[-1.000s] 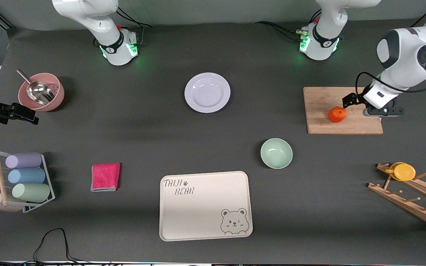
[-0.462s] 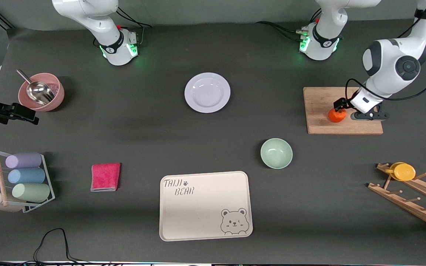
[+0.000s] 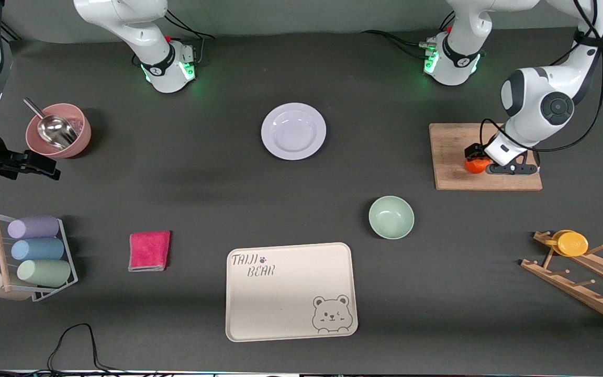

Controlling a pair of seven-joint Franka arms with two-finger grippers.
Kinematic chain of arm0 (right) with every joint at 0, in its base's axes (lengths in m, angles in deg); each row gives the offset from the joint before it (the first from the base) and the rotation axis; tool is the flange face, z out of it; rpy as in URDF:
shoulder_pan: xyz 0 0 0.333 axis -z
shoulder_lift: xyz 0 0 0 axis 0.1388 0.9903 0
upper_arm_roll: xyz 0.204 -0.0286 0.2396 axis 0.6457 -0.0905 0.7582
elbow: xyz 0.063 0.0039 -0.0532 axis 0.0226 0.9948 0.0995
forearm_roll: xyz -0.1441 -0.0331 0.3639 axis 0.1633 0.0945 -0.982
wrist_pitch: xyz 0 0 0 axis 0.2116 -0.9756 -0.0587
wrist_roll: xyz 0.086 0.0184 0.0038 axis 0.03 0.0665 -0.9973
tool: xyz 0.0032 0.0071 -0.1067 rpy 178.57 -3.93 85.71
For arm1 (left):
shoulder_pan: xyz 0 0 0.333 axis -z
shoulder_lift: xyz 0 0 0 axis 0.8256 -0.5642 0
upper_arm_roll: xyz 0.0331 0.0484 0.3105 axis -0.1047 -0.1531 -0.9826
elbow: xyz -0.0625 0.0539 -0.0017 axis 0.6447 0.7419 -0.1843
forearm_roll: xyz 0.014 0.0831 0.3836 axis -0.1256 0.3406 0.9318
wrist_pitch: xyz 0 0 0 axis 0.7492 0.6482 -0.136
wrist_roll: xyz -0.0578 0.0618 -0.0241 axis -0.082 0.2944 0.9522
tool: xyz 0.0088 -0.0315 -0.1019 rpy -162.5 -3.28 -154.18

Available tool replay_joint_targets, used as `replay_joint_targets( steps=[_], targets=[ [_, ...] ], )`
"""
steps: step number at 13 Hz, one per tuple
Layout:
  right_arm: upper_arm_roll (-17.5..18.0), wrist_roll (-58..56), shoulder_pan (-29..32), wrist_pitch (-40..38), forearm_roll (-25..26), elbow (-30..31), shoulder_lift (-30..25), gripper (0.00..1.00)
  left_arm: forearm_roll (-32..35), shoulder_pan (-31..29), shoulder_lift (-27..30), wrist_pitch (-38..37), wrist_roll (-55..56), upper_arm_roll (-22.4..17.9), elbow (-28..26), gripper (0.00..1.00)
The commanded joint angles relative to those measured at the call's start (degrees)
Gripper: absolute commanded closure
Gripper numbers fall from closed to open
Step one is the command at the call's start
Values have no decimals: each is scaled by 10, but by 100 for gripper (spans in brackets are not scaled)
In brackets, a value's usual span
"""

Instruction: Place orange and plate with both arms

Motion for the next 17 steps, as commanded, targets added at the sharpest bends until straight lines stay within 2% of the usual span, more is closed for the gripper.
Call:
replay_joint_targets(
  steps=[1, 2, 4, 5, 6, 9, 11, 12, 14, 16, 17],
  targets=[
    [2, 13, -15, 47, -21, 88, -57, 0, -4, 0, -3, 18, -2, 3, -8, 0],
    [1, 33, -25, 60, -37, 115, -74, 0, -4, 0, -3, 18, -2, 3, -8, 7],
    [1, 50, -43, 65, -50, 138, -92, 0, -4, 0, -3, 18, -2, 10, -8, 42],
    [1, 50, -45, 65, -71, 144, -94, 0, -5, 0, -3, 18, -2, 12, -7, 55],
    [1, 50, -46, 65, -96, 151, -98, 0, -4, 0, -3, 17, -2, 13, -5, 62],
    [1, 47, -54, 76, -193, 203, -120, 0, -5, 1, 23, -19, -1, 20, 12, 65],
    [2, 36, -60, 120, -272, 277, -144, 0, -5, 7, 54, -128, 10, 21, 68, 65],
    [2, 5, -69, 145, -314, 314, -153, 0, -10, 14, 59, -166, 19, 26, 92, 65],
    [3, -58, -71, 178, -426, 371, -153, 0, -59, 33, 76, -193, 54, 42, 126, 65],
    [4, -128, -71, 198, -490, 406, -147, 0, -75, 41, 83, -250, 140, 96, 171, 65],
    [4, -172, -70, 198, -530, 425, -145, 0, -77, 41, 82, -274, 196, 136, 197, 65]
  ],
)
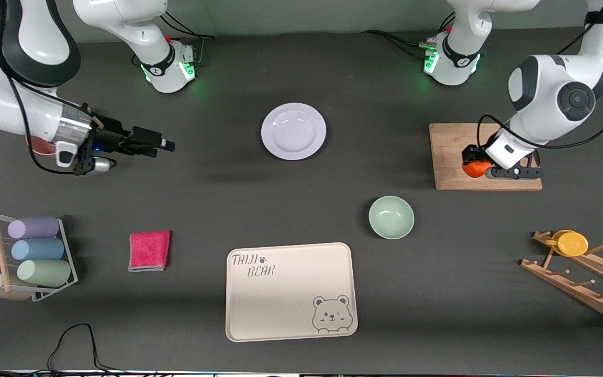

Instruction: Place orange and plate with both arms

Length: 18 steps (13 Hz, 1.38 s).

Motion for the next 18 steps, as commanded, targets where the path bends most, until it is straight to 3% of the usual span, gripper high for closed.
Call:
replay_joint_targets(
  steps=[1, 3, 6, 9, 12, 15, 18],
  targets=[
    [-1, -111, 1, 17, -104, 68, -13, 0, -15, 12, 3, -51, 142, 85, 56, 65],
    [-1, -210, 3, 17, -169, 104, 3, 0, -63, 24, 2, -46, 232, 164, 70, 65],
    [-1, -325, 3, 17, -263, 142, 39, 0, -71, 27, -12, -32, 397, 299, 100, 65],
    [-1, -419, 2, 16, -329, 177, 76, 0, -62, 43, -78, 4, 551, 409, 154, 65],
    [0, -494, 0, 15, -370, 191, 117, 0, 42, 106, -176, 67, 683, 420, 190, 65],
    [0, -532, -7, 16, -398, 196, 155, 0, 160, 139, -299, 69, 770, 417, 262, 65],
    [0, -576, -10, 16, -422, 202, 184, 0, 228, 168, -360, 75, 817, 411, 283, 64]
  ],
)
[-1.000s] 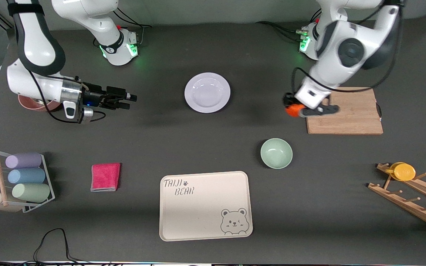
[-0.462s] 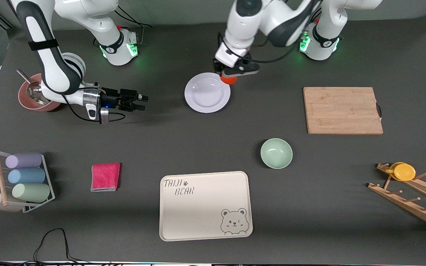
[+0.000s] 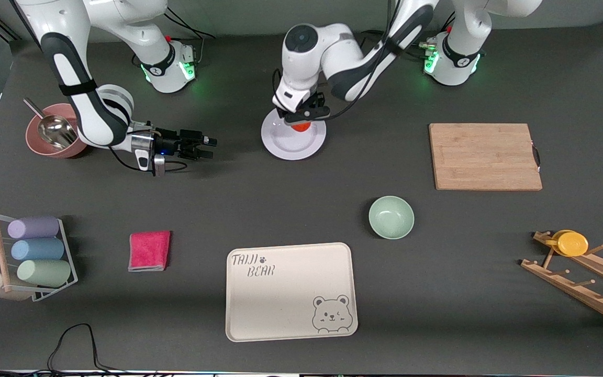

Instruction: Place orange and plate with both arms

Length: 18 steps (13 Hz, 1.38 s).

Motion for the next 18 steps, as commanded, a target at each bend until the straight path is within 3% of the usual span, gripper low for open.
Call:
replay_joint_targets(
  steps=[1, 7, 8, 9, 10, 13, 16, 17, 18],
  targets=[
    [1, -54, -6, 5, -45, 3, 30, 0, 47, 39, -63, -9, 44, -17, 59, 64],
    [8, -97, -24, 6, -115, 43, 44, 0, 76, 88, -106, -7, 60, -62, 88, 57],
    [8, -118, -24, 6, -127, 51, 45, 0, 81, 89, -108, -7, 60, -62, 88, 44],
    [8, -128, -24, 6, -129, 57, 45, 0, 85, 89, -109, -7, 60, -62, 88, 17],
    [8, -130, -24, 6, -129, 60, 45, 0, 86, 88, -109, -9, 60, -62, 88, 0],
    [9, -182, -25, 6, -151, 66, 62, 0, 91, 80, -95, -17, 55, -62, 88, 0],
    [21, -193, -25, 6, -170, 65, 75, 0, 79, 24, -42, -65, 17, -48, 87, 0],
    [22, -191, -25, 6, -171, 65, 76, 12, 53, -11, -19, -81, -12, -34, 87, 0],
    [24, -189, -25, 6, -171, 65, 76, 31, 24, -53, 5, -95, -56, -19, 87, 0]
  ],
)
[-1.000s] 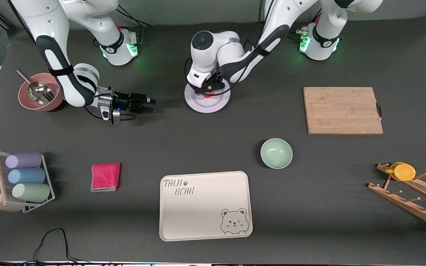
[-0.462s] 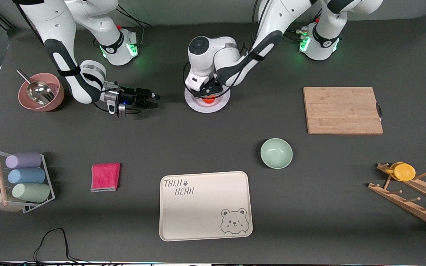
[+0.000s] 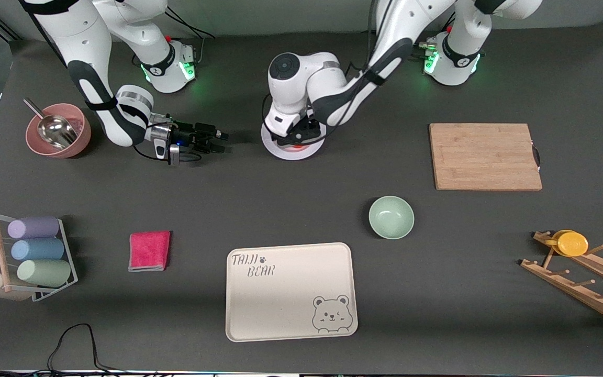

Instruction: Place orange and plate with both arms

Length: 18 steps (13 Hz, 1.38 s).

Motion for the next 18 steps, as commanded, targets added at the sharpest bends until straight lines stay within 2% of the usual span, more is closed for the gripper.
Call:
replay_joint_targets(
  steps=[1, 2, 4, 6, 10, 12, 14, 16, 18],
  targets=[
    [7, -15, -7, 5, -20, -2, 6, 45, -72, -106, 86, -55, -112, 36, -12, 0],
    [7, -15, -7, 5, -20, -2, 6, 56, -109, -147, 118, -80, -169, 38, -12, 0],
    [9, -15, -7, 5, -20, -2, 6, 61, -161, -217, 166, -124, -260, 36, 1, 0],
    [14, -15, -7, 6, -20, -2, 6, 64, -166, -281, 187, -191, -318, 34, 37, 0],
    [14, -20, -7, 6, -20, -2, 6, 64, -164, -432, 189, -334, -498, 33, 131, 0],
    [15, -30, -17, 6, -36, -2, 9, 65, -164, -504, 198, -357, -585, 32, 147, 0],
    [25, -67, -38, 6, -91, -3, 26, 67, -158, -558, 218, -356, -630, 31, 148, 0],
    [60, -69, -39, 6, -135, -3, 27, 68, -156, -590, 229, -363, -682, 28, 147, 0],
    [72, -74, -39, 22, -149, -4, 28, 68, -155, -602, 246, -377, -723, 5, 147, 0]
  ],
)
